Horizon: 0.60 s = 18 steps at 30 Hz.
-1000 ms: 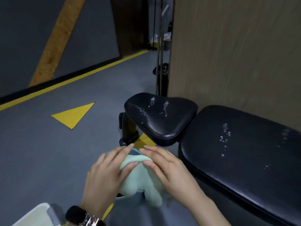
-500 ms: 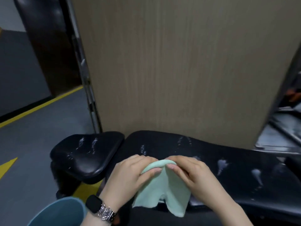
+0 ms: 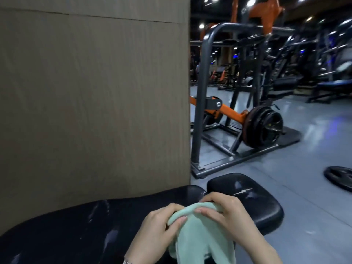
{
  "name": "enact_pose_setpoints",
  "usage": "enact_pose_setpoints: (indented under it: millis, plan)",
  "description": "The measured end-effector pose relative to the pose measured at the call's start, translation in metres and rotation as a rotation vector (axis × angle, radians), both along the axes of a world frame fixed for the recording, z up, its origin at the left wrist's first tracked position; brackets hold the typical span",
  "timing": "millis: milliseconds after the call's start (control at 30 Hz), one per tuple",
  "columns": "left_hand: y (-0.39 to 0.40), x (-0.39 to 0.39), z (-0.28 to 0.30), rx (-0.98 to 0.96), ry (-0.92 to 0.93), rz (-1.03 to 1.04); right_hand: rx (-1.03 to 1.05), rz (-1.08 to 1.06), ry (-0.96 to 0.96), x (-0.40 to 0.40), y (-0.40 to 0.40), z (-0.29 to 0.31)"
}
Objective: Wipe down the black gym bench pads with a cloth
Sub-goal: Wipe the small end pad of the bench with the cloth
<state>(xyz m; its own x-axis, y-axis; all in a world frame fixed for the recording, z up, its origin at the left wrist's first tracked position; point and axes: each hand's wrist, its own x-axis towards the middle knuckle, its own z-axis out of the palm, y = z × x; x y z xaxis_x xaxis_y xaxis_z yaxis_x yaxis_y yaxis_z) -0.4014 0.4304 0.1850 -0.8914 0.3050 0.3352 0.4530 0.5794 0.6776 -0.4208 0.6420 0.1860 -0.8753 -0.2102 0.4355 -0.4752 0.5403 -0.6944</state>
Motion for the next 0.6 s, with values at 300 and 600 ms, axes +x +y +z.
enact_pose_setpoints:
  millis: [300, 600]
  plan:
    - [0.085, -0.077, -0.030, 0.065, -0.035, -0.095, -0.059, -0.205, -0.036, -0.058, 0.076, -0.035]
    - [0.135, -0.121, -0.053, 0.120, -0.074, -0.129, -0.074, -0.323, -0.054, -0.091, 0.119, -0.051]
